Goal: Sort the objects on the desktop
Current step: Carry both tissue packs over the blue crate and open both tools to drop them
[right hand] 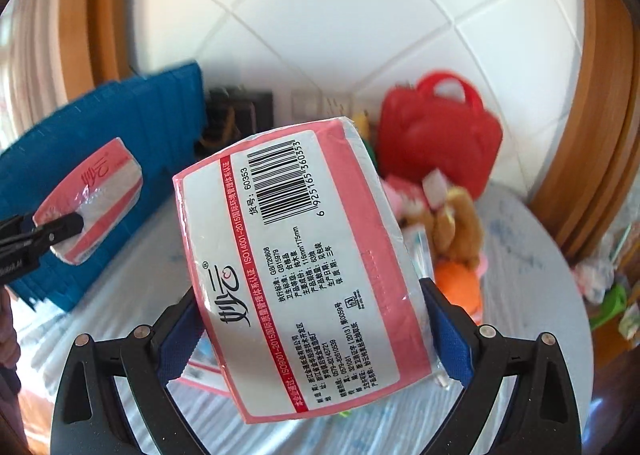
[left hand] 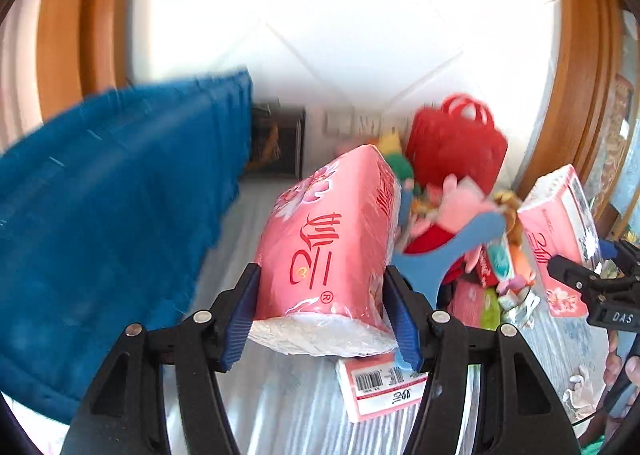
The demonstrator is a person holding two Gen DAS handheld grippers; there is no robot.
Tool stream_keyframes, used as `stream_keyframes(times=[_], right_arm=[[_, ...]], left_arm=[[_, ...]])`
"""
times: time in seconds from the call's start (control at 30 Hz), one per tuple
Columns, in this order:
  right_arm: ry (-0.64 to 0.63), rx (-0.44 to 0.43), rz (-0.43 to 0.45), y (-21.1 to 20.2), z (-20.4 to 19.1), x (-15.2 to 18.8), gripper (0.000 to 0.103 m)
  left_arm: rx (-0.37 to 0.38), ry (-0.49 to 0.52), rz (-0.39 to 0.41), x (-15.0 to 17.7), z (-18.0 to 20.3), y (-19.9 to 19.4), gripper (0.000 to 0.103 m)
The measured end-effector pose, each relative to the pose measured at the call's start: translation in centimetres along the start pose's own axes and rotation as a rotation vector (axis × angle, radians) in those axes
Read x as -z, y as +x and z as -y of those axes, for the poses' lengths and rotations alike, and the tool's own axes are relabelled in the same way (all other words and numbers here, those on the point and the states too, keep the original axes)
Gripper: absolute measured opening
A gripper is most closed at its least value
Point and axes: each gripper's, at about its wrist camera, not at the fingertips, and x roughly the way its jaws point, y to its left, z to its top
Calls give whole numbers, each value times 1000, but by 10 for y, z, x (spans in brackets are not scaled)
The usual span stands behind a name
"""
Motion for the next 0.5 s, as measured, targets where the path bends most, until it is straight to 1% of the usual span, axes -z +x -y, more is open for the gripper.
stream_keyframes(times=[0.07,0.13,0.27,0.37,0.5], right_arm=[[-2,-6,44,-15,-9,-8,99],[-14,-17,88,-30,-27,-19,99],[-46,-44,173,-54,-74,-43,99],[-78,-71,235,-66,-115,-66,99],[-113,-108,302,-72,-175,-97,99]], left_arm=[[-9,7,63,-6,-7,-24,60],[-21,29,127,-13,-12,-47,60],[-44,44,230,-29,-34,-85,60],[-65,55,294,-43,-60,-106,60],[-123,62,343,-60,-107,-125,60]])
